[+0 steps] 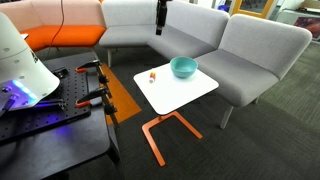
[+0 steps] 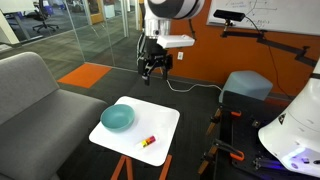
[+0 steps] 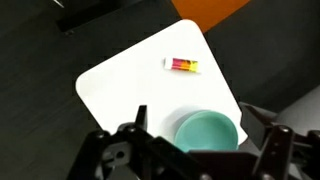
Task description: Move the bowl to the right front corner of the table
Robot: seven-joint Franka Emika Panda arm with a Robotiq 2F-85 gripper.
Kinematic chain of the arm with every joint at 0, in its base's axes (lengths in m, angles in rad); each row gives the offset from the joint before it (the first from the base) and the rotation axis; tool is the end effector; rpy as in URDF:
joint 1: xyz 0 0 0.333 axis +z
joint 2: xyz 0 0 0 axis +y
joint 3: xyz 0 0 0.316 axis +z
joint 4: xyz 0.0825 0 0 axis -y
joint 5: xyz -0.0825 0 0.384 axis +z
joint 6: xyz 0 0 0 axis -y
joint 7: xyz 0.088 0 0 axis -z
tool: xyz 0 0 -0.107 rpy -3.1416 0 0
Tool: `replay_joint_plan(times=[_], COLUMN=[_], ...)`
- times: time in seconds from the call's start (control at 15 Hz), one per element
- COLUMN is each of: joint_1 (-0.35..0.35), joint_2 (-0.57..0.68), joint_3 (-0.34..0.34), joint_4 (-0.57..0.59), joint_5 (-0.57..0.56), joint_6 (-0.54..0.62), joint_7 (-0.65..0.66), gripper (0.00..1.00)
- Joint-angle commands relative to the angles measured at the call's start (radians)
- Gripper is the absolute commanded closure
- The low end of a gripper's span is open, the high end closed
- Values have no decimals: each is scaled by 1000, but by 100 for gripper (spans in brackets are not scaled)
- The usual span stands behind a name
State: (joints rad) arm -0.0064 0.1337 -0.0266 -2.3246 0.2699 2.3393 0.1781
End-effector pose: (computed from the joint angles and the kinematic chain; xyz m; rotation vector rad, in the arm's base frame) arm 0.5053 -0.0126 0.2732 -2.9032 0.6048 0.1940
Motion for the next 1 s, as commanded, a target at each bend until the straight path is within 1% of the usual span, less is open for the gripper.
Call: replay_joint_plan(times=[0.0,0.13,0.4,0.53,0.73,0.93], joint_1=[-21,-33,-20,-10,-13,-10], joint_2=[237,356,535,603,693,758], joint_3=[12,28,36,36,49,51], joint_4=[189,288,441,490,548,585], joint_5=[67,114,132,131,152,182], joint_6=[-12,4,42,60,88,138], joint_7=[-13,1,39,69,120,167], gripper=[0,0,0,0,0,0])
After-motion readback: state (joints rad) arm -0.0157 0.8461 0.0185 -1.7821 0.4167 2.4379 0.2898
